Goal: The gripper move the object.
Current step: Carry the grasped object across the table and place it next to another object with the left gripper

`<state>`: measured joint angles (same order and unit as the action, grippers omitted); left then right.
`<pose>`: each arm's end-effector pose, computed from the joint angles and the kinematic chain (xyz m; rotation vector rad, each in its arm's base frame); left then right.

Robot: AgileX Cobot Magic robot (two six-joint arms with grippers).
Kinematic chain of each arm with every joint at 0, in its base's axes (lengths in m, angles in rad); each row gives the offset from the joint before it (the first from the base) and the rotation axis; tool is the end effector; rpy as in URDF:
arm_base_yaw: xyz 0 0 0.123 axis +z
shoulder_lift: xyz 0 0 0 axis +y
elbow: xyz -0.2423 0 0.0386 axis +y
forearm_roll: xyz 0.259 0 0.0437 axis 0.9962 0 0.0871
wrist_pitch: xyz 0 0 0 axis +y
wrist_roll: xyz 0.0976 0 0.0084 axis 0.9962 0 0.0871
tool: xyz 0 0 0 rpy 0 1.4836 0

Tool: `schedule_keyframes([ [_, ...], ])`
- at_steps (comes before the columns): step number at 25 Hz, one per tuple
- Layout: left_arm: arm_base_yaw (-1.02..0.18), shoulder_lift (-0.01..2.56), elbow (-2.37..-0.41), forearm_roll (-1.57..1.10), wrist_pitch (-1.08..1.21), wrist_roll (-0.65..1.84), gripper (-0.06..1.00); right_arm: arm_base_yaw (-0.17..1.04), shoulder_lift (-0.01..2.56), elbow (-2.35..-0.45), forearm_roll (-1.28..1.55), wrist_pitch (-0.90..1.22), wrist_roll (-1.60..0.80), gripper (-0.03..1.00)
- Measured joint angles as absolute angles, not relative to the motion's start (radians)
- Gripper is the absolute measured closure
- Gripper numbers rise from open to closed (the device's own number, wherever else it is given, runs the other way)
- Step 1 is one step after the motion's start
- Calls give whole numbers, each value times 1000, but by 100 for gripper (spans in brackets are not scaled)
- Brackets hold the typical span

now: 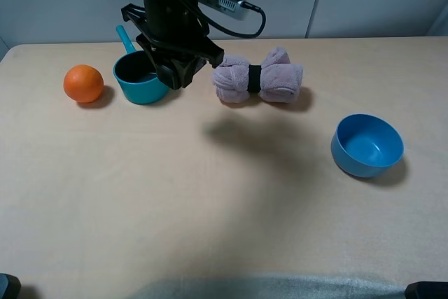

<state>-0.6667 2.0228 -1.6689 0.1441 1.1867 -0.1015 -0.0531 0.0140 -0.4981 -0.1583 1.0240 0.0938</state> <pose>0.3305 -0.2434 0.1789 0.8967 2.8411 0.1236 0.0539 -0.0161 0.2821 0.1503 2.0117 -0.1630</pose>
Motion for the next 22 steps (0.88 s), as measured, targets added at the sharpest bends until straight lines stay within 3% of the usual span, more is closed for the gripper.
schedule_keyframes([
  [12,-631,1944,-1452,147,1181,-102,41,-53,14,-498,-158,1024,94,32],
  [22,-607,1912,-1253,143,1020,-102,41,-53,14,-498,-158,1024,94,32],
])
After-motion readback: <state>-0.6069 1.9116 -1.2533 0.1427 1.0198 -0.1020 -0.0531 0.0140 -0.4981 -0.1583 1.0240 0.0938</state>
